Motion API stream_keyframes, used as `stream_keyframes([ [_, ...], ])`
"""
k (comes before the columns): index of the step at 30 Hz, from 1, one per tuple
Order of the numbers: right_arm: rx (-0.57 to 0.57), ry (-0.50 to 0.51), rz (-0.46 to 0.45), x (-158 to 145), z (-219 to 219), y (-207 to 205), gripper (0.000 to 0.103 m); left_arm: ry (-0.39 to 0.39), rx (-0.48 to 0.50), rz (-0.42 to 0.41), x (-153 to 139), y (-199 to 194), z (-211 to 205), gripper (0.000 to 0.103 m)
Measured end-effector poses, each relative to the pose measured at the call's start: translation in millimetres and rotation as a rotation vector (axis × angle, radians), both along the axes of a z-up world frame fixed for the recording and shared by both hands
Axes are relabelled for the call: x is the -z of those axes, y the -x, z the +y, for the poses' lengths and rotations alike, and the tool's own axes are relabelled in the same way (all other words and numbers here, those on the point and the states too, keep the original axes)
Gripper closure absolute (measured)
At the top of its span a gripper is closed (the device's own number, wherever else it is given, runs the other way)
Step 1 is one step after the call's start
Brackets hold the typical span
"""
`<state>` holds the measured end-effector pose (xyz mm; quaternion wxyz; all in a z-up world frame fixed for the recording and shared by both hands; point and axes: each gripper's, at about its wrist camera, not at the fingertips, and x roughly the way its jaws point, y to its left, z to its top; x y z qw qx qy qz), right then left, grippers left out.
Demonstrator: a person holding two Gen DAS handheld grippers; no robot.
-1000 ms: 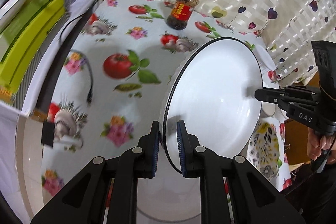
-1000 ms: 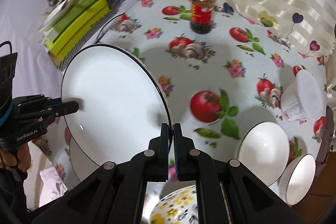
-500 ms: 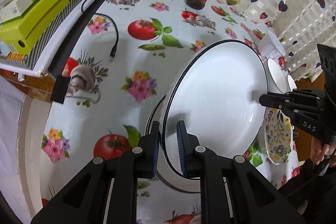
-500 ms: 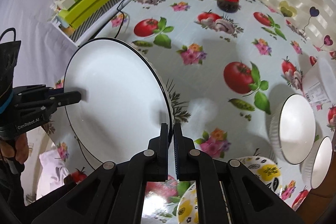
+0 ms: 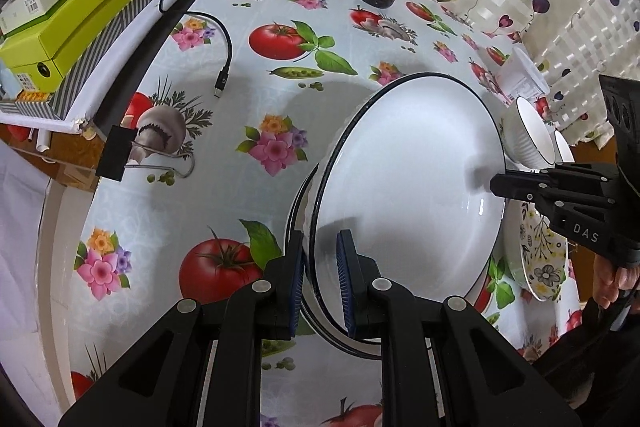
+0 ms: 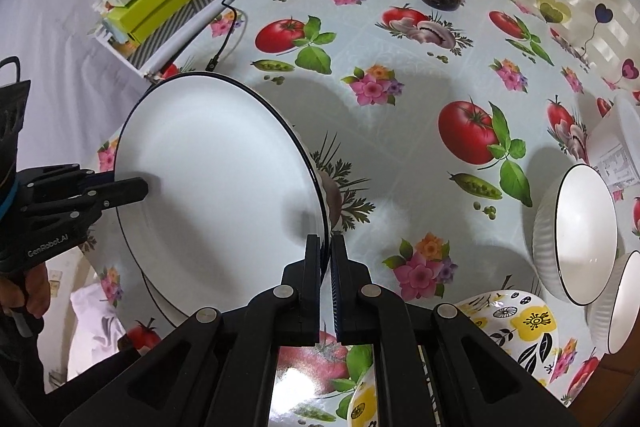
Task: Organize plates and bowls
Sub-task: 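Lower the held plate onto the white plate with both grippers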
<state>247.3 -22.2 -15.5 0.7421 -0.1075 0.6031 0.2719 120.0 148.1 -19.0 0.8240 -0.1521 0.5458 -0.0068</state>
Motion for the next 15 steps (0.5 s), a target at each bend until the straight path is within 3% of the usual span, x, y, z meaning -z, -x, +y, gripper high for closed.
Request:
stream_keyframes([
  [8,0.001,0.013,-0.054,5.5,5.1,2.4,0.097,-0.065,-0.01,-0.02,5.4,0.5,-6.0,0.086],
  [15,0.002,0.012,-0.112,8.8,6.8,8.2,0.097,-0.075,-0.035,-0.041,9.0,2.9,-5.5,0.085],
])
